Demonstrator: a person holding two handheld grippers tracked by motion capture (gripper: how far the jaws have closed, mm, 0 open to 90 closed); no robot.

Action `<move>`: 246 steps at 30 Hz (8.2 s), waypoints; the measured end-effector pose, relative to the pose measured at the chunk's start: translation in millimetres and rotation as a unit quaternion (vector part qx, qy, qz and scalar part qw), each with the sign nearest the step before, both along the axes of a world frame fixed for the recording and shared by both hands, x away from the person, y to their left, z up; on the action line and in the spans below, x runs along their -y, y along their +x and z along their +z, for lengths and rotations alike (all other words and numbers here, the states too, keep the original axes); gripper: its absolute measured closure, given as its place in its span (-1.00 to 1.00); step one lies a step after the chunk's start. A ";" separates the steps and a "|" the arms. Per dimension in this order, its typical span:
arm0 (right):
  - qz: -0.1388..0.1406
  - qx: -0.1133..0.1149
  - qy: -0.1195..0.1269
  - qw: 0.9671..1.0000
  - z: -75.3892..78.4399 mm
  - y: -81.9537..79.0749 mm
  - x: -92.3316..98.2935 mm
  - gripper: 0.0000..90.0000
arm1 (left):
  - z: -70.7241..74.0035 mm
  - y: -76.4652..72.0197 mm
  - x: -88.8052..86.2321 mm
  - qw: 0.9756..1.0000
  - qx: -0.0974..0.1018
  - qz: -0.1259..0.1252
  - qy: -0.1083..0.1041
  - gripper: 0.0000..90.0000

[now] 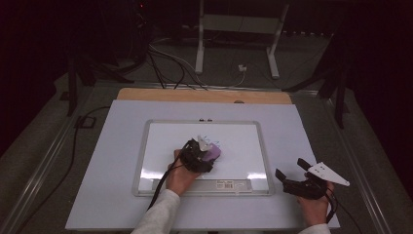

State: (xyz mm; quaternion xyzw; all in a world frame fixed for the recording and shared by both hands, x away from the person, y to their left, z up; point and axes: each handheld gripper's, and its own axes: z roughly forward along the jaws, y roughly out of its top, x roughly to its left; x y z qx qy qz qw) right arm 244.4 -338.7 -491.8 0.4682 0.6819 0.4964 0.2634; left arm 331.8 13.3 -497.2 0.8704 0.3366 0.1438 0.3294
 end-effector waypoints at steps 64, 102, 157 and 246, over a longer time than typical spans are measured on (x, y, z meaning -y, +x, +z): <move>0.000 -0.003 -0.001 1.000 -0.6 0.3 0.1 -0.99 | 0.6 43.7 -10.8 0.994 -0.009 0.106 0.020 -0.07; 0.003 -0.005 -0.003 1.000 -0.7 0.1 -1.9 -0.99 | -0.5 35.9 30.6 1.000 -0.016 0.018 0.006 -0.07; 0.002 -0.008 -0.003 1.000 -1.4 1.0 -0.7 -0.99 | 4.8 73.0 6.2 0.986 -0.002 0.145 0.081 -0.07; -0.001 -0.004 0.003 1.000 0.0 -1.1 -1.4 -0.99 | 4.0 -37.9 -163.0 0.976 0.007 0.213 -0.036 -0.15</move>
